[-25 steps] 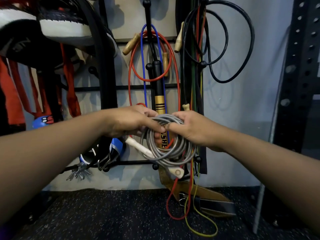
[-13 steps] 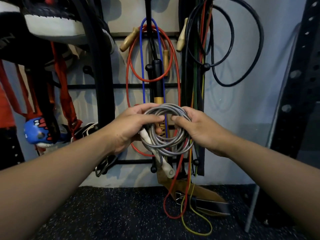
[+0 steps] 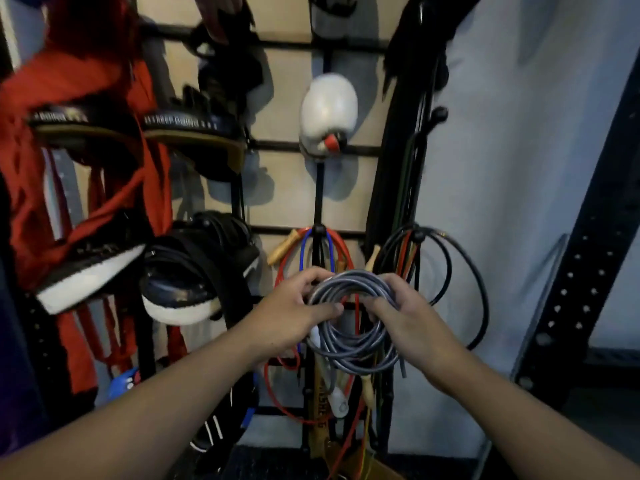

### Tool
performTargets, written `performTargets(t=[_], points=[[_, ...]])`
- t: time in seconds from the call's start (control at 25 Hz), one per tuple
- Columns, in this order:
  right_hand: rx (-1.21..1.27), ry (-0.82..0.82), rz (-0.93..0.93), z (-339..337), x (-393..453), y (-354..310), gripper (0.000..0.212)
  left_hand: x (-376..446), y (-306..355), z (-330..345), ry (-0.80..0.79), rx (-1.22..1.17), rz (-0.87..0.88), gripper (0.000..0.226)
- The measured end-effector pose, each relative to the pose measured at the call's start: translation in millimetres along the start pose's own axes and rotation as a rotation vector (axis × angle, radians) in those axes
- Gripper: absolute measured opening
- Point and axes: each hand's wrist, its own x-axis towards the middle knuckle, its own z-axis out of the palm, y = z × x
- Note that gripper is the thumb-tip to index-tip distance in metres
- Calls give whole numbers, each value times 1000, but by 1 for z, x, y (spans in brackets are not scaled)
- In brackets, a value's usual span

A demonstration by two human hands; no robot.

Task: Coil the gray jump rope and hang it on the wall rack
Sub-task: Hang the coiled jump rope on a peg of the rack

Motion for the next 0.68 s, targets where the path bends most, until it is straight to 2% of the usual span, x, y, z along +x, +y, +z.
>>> performTargets(t=[0.16,0.28,0.44,0.68], points=[[56,-4,100,-34,17,-106,8,2,114,-35,3,41,7,29],[89,4,95,-50,30,-159,11,11,169,-54,61,109,12,30],[140,25,90,-64,43,-181,11,25,193,-56,140,107,12,26],[122,-47,80,-76,66,-171,9,40,190,-48,247,41,35,31]])
